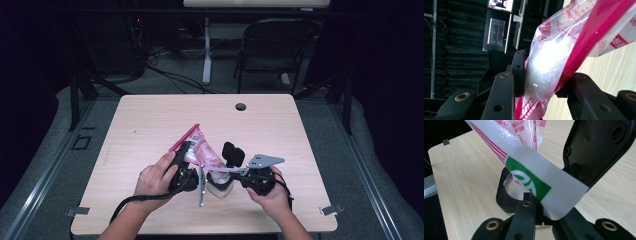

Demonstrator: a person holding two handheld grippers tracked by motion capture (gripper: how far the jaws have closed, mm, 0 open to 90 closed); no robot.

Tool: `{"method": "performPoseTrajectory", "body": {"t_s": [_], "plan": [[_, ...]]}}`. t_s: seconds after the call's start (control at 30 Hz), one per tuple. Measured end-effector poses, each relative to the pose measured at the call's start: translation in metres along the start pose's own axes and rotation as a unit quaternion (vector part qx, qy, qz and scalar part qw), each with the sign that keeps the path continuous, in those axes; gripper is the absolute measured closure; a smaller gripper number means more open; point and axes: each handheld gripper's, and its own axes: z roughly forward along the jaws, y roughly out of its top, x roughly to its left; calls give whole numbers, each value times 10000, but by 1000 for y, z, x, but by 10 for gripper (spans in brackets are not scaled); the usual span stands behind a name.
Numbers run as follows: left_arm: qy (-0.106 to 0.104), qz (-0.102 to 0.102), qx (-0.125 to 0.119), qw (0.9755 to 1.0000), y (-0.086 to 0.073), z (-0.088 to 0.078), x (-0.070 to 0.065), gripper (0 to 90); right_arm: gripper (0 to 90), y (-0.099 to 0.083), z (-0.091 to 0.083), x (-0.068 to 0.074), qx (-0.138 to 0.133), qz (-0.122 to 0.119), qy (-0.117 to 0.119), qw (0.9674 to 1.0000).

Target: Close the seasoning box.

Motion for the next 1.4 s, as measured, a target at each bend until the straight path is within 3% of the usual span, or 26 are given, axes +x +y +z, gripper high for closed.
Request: {"method": "performPoseTrajectory", "body": {"t_s": [1.4], "plan": [[58,20,-49,10000,4,-2,3,680,900,0,0,-1,9,10,-14,10000]]}}
